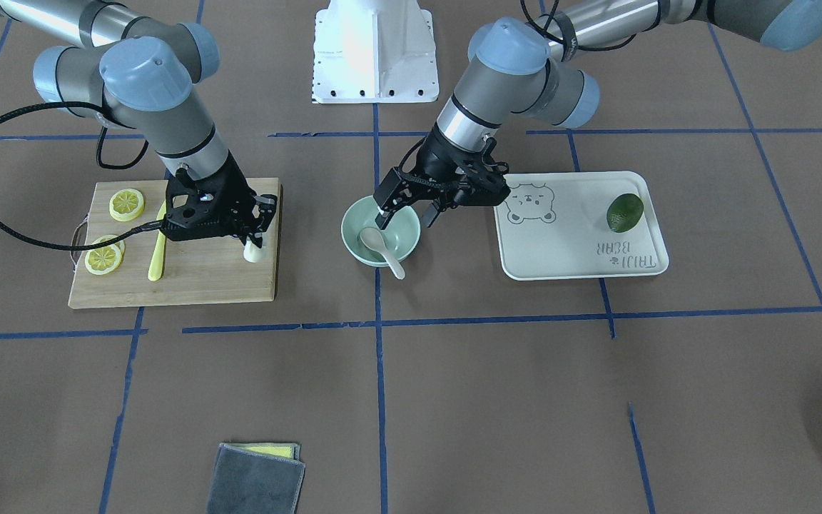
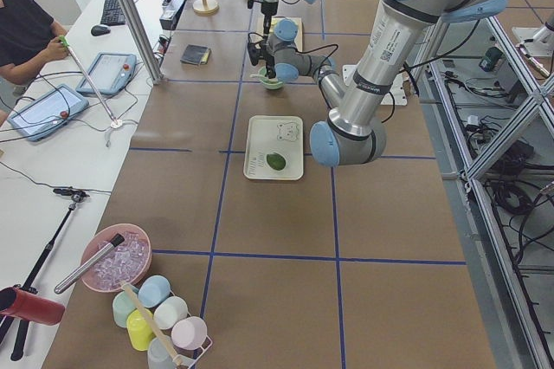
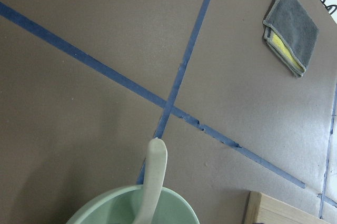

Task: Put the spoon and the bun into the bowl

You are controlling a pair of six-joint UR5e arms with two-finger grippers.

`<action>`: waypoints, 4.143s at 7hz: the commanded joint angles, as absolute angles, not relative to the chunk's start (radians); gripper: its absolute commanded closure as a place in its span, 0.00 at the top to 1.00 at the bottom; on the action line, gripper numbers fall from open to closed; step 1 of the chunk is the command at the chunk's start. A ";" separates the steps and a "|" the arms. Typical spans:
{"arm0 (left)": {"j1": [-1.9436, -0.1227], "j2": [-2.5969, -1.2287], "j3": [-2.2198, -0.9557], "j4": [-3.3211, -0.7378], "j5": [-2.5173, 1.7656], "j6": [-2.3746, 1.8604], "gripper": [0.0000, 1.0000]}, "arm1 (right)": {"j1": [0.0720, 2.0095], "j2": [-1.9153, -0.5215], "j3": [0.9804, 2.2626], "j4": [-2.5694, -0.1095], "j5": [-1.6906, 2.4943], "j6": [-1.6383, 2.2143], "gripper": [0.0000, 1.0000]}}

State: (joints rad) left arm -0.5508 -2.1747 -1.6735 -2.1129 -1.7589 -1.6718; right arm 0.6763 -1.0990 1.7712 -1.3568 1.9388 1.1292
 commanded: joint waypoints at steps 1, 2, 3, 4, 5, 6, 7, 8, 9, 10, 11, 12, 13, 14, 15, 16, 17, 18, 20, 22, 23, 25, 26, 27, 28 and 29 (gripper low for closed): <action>-0.613 -2.169 -1.790 -1.848 -1.773 -1.464 1.00 | 0.658 -0.992 1.737 -1.355 1.936 1.132 0.00; -0.658 -2.152 -1.824 -1.765 -1.793 -1.381 1.00 | 0.616 -0.924 1.673 -1.350 1.913 1.161 0.00; -0.691 -2.107 -1.883 -1.715 -1.795 -1.306 1.00 | 0.585 -0.864 1.619 -1.348 1.875 1.175 0.00; -0.736 -2.094 -1.900 -1.668 -1.796 -1.216 1.00 | 0.562 -0.827 1.586 -1.347 1.838 1.183 0.00; -0.777 -2.094 -1.901 -1.617 -1.795 -1.137 1.00 | 0.542 -0.812 1.577 -1.348 1.821 1.183 0.00; -0.829 -2.079 -1.904 -1.585 -1.795 -1.058 1.00 | 0.520 -0.808 1.577 -1.348 1.812 1.186 0.00; -0.875 -2.045 -1.911 -1.582 -1.796 -0.969 1.00 | 0.508 -0.802 1.577 -1.350 1.812 1.207 0.00; -0.928 -2.021 -1.911 -1.580 -1.798 -0.880 1.00 | 0.496 -0.802 1.577 -1.350 1.812 1.242 0.00; -0.971 -1.999 -1.910 -1.580 -1.798 -0.802 1.00 | 0.492 -0.796 1.577 -1.351 1.812 1.264 0.73; -1.000 -1.976 -1.910 -1.580 -1.798 -0.738 1.00 | 0.494 -0.789 1.577 -1.348 1.810 1.278 0.99; -1.038 -1.950 -1.907 -1.582 -1.799 -0.660 1.00 | 0.494 -0.784 1.577 -1.348 1.810 1.290 1.00; -1.098 -1.925 -1.902 -1.582 -1.805 -0.570 1.00 | 0.494 -0.782 1.577 -1.347 1.809 1.290 1.00; -1.161 -1.886 -1.895 -1.583 -1.888 -0.445 1.00 | 0.494 -0.782 1.577 -1.347 1.809 1.292 1.00; -1.231 -1.849 -1.876 -1.594 -1.922 -0.313 1.00 | 0.494 -0.781 1.577 -1.347 1.809 1.292 1.00; -1.279 -1.842 -1.843 -1.594 -1.951 -0.235 1.00 | 0.492 -0.781 1.577 -1.347 1.806 1.292 1.00; -1.310 -1.818 -1.815 -1.594 -1.972 -0.171 1.00 | 0.494 -0.782 1.577 -1.347 1.805 1.292 1.00; -1.354 -1.803 -1.774 -1.594 -2.000 -0.096 1.00 | 0.492 -0.782 1.577 -1.347 1.805 1.292 1.00; -1.405 -1.789 -1.735 -1.594 -2.061 -0.010 1.00 | 0.494 -0.782 1.577 -1.348 1.805 1.293 1.00; -1.465 -1.723 -1.660 -1.597 -2.184 0.066 1.00 | 0.497 -0.785 1.591 -1.361 1.810 1.284 1.00; -1.512 -1.671 -1.617 -1.592 -2.269 0.066 1.00 | 0.560 -0.874 1.703 -1.458 1.850 1.237 1.00; -1.520 -1.628 -1.599 -1.595 -2.357 0.099 1.00 | 0.612 -0.958 1.770 -1.468 1.905 1.159 1.00; -1.592 -1.598 -1.597 -1.577 -2.376 0.109 1.00 | 0.765 -1.055 1.808 -1.474 2.076 1.074 1.00; -1.595 -1.591 -1.595 -1.578 -2.376 0.109 1.00 | 0.855 -1.104 1.809 -1.474 2.159 0.987 1.00; -1.595 -1.589 -1.597 -1.578 -2.376 0.109 1.00 | 0.929 -1.159 1.807 -1.482 2.207 0.883 1.00; -1.597 -1.589 -1.600 -1.578 -2.376 0.109 1.00 | 1.010 -1.214 1.802 -1.502 2.241 0.738 1.00; -1.595 -1.589 -1.601 -1.578 -2.378 0.109 1.00 | 1.099 -1.268 1.798 -1.543 2.279 0.569 1.00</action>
State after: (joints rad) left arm -1.5951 -1.5899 -1.5993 -1.5786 -2.3764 0.1088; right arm 0.9934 -1.2012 1.8027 -1.5044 2.2299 0.7581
